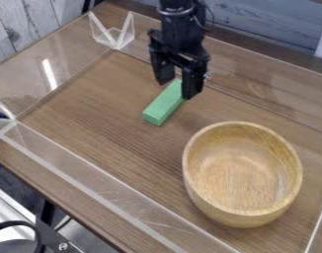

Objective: Put the green block in the brown bowl

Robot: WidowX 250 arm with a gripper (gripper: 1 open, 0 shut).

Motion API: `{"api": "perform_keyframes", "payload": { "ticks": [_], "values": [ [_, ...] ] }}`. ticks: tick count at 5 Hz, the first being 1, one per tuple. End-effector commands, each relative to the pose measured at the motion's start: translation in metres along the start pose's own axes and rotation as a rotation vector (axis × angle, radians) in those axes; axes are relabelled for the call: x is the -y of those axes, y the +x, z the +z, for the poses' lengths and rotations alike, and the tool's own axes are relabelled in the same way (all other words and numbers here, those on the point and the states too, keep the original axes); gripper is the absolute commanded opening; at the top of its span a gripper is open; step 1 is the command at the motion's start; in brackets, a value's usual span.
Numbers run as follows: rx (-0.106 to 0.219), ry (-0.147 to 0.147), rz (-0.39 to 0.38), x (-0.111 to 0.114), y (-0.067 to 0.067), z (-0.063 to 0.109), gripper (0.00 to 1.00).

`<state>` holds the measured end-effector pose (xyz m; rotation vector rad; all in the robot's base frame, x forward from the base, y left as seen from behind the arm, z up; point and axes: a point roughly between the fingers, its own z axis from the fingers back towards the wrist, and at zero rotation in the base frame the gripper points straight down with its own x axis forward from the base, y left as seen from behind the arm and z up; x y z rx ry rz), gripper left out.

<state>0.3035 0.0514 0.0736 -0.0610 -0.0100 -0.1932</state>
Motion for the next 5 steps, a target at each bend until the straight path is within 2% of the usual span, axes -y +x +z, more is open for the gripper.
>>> {"api": "perform_keyframes", "payload": {
  "ticks": [1, 3, 4, 5],
  "values": [
    [0.049, 0.043, 0.014, -0.020, 0.011, 0.008, 1.00],
    [0.003, 0.045, 0.032, -0.033, 0.010, -0.017, 1.00],
    [-0.013, 0.043, 0.037, -0.034, 0.011, -0.026, 0.00],
    [-0.014, 0.045, 0.043, -0.035, 0.011, -0.028, 0.00]
  ]
}}
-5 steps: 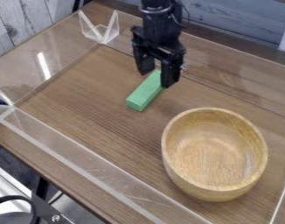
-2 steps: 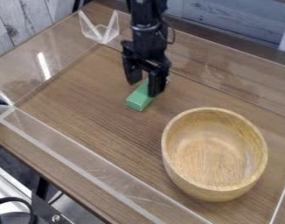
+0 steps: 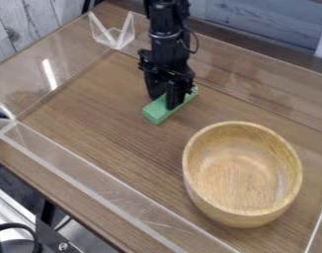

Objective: Put the green block in the brown bowl

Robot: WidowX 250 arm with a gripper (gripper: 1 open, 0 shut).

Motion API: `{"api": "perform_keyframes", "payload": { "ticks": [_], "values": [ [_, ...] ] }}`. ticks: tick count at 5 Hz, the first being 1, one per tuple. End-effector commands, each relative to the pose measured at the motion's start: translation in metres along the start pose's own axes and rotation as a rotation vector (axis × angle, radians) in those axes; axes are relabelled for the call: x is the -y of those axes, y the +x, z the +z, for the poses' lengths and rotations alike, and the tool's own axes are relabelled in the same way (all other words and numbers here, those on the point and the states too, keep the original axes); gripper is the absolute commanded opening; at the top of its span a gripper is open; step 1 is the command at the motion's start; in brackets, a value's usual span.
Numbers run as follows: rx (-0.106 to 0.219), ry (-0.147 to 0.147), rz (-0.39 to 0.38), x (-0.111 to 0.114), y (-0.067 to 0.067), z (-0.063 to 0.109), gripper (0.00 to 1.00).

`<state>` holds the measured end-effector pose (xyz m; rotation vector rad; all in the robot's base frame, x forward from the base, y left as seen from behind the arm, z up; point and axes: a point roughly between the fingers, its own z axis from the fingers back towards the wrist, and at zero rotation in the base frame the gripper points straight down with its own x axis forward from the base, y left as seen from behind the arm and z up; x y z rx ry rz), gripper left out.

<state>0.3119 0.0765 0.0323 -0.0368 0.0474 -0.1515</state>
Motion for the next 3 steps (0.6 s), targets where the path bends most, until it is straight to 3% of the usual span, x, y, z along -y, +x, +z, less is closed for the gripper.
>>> {"api": "perform_keyframes", "payload": {
  "ticks": [1, 2, 3],
  "values": [
    [0.066, 0.030, 0.014, -0.001, 0.005, 0.028, 0.00],
    [0.087, 0.034, 0.026, 0.004, 0.003, 0.043, 0.00],
    [0.137, 0.040, 0.014, 0.016, 0.000, 0.072, 0.00]
  ]
}}
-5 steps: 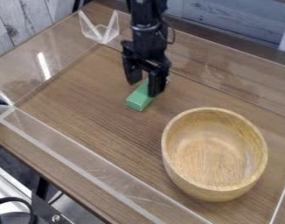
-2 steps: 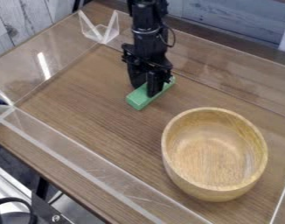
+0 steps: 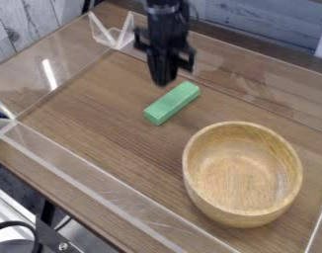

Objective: Put the green block in the brown bowl

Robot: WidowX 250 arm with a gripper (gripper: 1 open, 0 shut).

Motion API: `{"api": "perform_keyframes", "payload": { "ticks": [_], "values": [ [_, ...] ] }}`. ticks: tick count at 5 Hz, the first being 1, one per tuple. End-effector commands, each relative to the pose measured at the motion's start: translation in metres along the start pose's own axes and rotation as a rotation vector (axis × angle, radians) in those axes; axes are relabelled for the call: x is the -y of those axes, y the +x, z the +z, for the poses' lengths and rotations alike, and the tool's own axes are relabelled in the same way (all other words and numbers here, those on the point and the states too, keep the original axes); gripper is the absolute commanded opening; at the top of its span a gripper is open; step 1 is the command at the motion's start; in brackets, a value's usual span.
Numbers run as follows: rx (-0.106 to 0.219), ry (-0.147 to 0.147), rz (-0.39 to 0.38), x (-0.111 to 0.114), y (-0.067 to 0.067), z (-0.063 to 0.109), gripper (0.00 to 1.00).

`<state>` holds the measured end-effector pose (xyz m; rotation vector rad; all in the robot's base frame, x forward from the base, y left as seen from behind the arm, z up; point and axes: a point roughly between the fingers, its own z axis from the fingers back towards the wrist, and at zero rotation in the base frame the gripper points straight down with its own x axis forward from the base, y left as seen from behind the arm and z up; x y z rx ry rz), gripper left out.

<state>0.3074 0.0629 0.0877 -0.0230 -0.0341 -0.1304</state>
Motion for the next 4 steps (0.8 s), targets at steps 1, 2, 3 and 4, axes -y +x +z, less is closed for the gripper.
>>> {"api": "perform_keyframes", "payload": {
  "ticks": [1, 2, 3, 4],
  "values": [
    [0.096, 0.015, -0.028, 0.014, 0.010, 0.042, 0.00],
    [0.078, 0.015, -0.029, 0.012, 0.009, 0.025, 1.00],
    [0.051, 0.014, -0.030, 0.007, 0.009, 0.009, 1.00],
    [0.026, 0.015, -0.028, 0.005, 0.009, -0.006, 1.00]
  ]
}}
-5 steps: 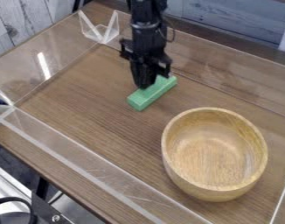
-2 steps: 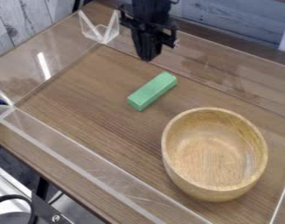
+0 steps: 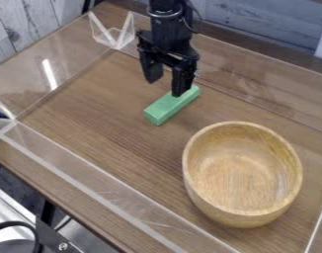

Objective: Put the green block in the brown bowl

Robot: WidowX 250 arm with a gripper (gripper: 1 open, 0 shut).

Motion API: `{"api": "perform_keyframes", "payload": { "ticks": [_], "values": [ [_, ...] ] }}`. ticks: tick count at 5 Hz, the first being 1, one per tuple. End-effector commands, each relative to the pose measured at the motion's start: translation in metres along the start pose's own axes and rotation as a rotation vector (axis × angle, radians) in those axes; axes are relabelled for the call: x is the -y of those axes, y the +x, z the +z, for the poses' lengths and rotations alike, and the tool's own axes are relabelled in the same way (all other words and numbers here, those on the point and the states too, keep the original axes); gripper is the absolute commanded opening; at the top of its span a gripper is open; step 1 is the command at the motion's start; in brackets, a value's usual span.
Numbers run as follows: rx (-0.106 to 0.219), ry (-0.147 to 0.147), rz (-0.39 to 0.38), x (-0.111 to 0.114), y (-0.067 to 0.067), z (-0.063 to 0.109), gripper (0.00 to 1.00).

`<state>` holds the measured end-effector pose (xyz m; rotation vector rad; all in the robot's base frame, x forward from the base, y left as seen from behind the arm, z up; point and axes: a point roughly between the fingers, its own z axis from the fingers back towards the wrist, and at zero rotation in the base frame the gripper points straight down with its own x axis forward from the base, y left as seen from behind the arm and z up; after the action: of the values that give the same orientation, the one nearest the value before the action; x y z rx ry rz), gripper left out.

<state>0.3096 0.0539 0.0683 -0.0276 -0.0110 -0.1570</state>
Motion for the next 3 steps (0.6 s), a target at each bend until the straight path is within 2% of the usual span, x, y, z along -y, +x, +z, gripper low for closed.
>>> {"api": "perform_keyframes", "payload": {
  "ticks": [1, 3],
  "values": [
    [0.024, 0.016, -0.005, -0.007, 0.006, 0.002, 1.00],
    [-0.030, 0.001, -0.016, -0.014, 0.003, -0.027, 1.00]
  ]
}}
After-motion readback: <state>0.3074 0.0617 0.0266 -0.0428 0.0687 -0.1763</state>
